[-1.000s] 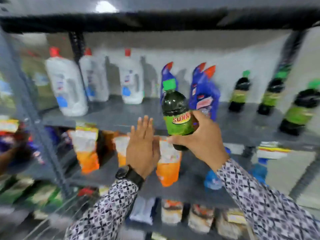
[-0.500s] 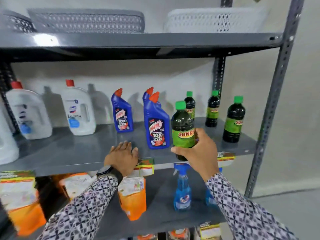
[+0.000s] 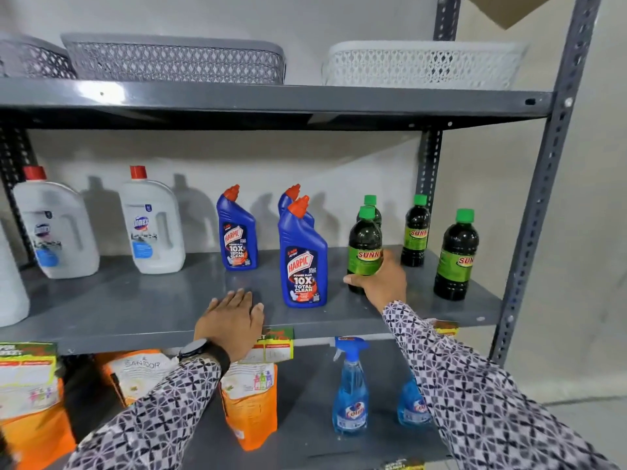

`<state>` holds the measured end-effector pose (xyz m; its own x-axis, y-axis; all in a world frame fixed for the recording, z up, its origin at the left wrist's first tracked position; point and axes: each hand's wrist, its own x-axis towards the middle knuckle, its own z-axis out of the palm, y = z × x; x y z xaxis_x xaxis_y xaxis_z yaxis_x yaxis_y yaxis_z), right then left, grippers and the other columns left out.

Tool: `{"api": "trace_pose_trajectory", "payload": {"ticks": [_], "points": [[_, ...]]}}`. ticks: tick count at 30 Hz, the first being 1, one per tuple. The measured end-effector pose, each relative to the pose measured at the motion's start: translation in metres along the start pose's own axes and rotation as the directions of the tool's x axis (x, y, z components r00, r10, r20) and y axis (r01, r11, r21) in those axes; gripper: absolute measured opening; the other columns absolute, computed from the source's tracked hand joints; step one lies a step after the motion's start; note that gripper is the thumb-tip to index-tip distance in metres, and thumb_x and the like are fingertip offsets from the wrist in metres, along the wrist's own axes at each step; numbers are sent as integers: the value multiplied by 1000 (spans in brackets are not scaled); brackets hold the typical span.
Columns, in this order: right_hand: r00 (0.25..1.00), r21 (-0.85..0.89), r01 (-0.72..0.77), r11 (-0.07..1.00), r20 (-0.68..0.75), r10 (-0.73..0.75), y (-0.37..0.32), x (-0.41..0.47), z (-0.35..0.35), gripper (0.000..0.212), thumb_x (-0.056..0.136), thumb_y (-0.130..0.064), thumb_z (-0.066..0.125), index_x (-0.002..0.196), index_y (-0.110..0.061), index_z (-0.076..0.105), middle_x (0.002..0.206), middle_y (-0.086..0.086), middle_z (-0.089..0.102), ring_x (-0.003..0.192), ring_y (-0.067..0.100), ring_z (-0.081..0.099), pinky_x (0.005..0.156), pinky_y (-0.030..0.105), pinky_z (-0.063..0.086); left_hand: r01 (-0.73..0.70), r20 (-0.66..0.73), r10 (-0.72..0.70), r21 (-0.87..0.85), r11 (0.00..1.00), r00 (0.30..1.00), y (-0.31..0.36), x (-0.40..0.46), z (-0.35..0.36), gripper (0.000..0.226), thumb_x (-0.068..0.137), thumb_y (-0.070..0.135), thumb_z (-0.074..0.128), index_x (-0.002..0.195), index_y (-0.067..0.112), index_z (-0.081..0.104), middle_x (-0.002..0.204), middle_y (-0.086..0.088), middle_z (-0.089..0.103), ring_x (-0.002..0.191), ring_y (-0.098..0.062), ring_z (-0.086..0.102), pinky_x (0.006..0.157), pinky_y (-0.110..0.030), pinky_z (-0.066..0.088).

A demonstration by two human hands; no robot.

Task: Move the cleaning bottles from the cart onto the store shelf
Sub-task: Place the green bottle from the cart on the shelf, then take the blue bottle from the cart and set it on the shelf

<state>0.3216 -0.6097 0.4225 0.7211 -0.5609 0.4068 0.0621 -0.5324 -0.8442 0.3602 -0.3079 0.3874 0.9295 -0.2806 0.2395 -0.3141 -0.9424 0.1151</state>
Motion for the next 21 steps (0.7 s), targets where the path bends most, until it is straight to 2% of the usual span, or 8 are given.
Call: {"api": "trace_pose_trajectory", "payload": {"ticks": [2, 5, 8, 11, 13, 16, 18, 21], "points": [[1000, 5, 8, 1000, 20, -8, -3, -5, -4, 65, 63, -25, 99, 111, -24, 54, 87, -17, 64, 74, 1, 66, 61, 4, 44, 6, 0, -6, -21, 1000, 1000, 1, 0, -2, 67, 104, 50, 12, 162, 18, 24, 171, 0, 23, 159, -17, 21, 130, -41, 15], [993, -47, 93, 995, -73, -97, -11, -29, -7, 73, 74, -24, 91, 137, -16, 53, 120, 5, 68, 114, 26, 66, 91, 32, 50, -24, -42, 14, -241, 970, 999, 2, -6, -16, 63, 107, 47, 20, 162, 17, 22, 171, -2, 20, 160, -17, 17, 131, -41, 7], [915, -189, 347, 919, -145, -376, -18, -78, -3, 76, 85, -18, 79, 153, -12, 44, 143, 14, 55, 134, 31, 53, 112, 40, 44, -136, -264, -12, -535, 834, 964, -4, -40, -24, 60, 107, 38, 39, 162, 20, 24, 171, 1, 19, 160, -14, 10, 131, -38, 3], [762, -238, 638, 732, 57, -646, -25, -134, 23, 72, 87, -16, 75, 153, -9, 47, 147, 17, 53, 138, 32, 50, 118, 38, 42, -172, -471, -106, -511, 842, 876, -22, -107, -3, 59, 101, 36, 51, 157, 25, 37, 164, 10, 33, 155, -5, 24, 127, -21, 18], [635, -163, 772, 614, 238, -735, -29, -174, 56, 68, 86, -14, 73, 149, -10, 51, 145, 16, 55, 135, 35, 54, 116, 40, 44, -130, -491, -199, -557, 820, 848, -41, -160, 24, 54, 98, 33, 54, 151, 27, 46, 155, 13, 46, 143, 2, 40, 116, -9, 29], [404, 29, 877, 480, 495, -769, -29, -240, 126, 62, 86, -14, 72, 145, -10, 55, 142, 16, 58, 132, 36, 57, 116, 41, 44, 76, -342, -427, -700, 710, 837, -87, -226, 74, 45, 94, 26, 55, 139, 25, 60, 130, 5, 67, 109, -8, 65, 88, -24, 54], [288, 115, 883, 454, 632, -719, -26, -285, 176, 64, 82, -17, 74, 143, -14, 57, 141, 11, 60, 128, 30, 58, 106, 35, 47, 249, -184, -587, -777, 578, 788, -127, -267, 113, 44, 88, 18, 56, 130, 20, 67, 112, 0, 74, 95, -18, 71, 85, -34, 57], [129, 230, 828, 512, 809, -573, -12, -352, 256, 61, 79, -17, 75, 139, -16, 61, 137, 7, 62, 123, 28, 61, 99, 35, 50, 520, 114, -772, -799, 303, 625, -197, -328, 165, 39, 86, 10, 56, 119, 21, 73, 88, 4, 75, 72, -2, 69, 75, -32, 61]]}}
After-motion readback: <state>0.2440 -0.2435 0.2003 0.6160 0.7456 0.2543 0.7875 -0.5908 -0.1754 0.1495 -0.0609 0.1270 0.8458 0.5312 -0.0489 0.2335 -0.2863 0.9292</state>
